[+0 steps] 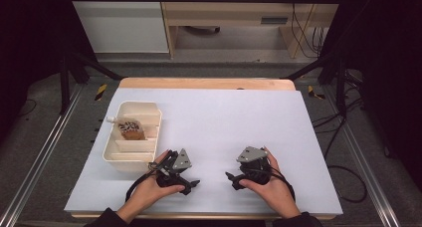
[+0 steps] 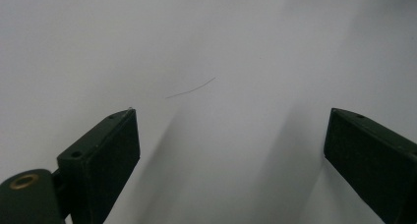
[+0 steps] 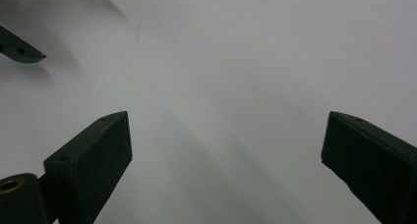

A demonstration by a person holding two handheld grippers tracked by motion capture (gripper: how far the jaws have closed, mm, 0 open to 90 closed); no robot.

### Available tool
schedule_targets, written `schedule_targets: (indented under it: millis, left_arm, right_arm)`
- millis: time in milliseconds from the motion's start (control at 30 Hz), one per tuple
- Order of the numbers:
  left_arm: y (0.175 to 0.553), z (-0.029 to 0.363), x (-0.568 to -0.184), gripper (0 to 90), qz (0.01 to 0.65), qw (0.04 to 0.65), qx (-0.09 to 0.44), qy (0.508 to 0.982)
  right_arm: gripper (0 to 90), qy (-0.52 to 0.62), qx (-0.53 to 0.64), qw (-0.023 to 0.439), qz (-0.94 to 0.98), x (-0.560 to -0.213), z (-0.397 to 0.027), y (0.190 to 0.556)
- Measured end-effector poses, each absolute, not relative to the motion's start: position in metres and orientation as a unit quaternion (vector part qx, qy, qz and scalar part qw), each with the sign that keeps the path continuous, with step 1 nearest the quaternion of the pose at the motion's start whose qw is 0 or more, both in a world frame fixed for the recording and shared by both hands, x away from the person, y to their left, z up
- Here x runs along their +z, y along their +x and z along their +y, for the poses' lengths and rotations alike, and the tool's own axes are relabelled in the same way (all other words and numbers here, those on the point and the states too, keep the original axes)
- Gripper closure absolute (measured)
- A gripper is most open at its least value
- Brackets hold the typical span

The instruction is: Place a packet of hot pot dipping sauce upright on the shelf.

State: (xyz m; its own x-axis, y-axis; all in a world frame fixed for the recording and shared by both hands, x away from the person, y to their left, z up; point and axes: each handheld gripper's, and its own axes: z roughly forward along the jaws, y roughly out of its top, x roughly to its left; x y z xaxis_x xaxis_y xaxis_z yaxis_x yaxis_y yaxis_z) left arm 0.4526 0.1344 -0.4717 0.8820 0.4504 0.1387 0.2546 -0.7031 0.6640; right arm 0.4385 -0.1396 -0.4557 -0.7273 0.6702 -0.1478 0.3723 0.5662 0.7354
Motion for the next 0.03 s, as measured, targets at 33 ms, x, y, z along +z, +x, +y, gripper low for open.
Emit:
schedule_targets:
  millis: [33]
  left_arm:
    - [0.4531,0.1345,-0.4707,5.7,0.198,0.343,0.145,0.906]
  right_arm:
    - [5.6,0.302,0.352,0.210,0.860,-0.4563,-0.1388,0.4387]
